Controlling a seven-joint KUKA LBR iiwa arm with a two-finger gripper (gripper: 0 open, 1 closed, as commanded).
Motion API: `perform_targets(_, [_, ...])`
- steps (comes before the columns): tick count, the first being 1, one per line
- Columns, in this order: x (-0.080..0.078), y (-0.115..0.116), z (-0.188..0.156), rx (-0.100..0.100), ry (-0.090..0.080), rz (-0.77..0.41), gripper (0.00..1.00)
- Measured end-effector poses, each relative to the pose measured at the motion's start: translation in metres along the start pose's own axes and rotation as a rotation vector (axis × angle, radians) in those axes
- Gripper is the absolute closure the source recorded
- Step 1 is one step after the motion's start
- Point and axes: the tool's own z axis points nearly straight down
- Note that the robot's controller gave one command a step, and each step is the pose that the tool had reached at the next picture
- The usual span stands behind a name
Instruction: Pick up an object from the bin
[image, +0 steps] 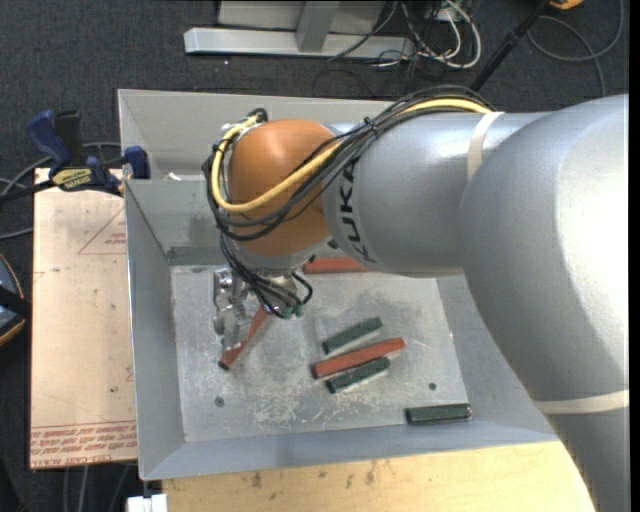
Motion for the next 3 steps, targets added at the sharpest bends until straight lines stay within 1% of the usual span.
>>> perform_targets(1, [0.102, -0.044, 0.026, 0.001, 0.000, -0.225, 0.00])
perform_targets(2, [0.100, -0.043, 0.024, 0.000, -0.005, -0.226, 0.00])
perform_targets(3, [0.105, -0.075, 0.023, 0.000, -0.006, -0.311, 0.00])
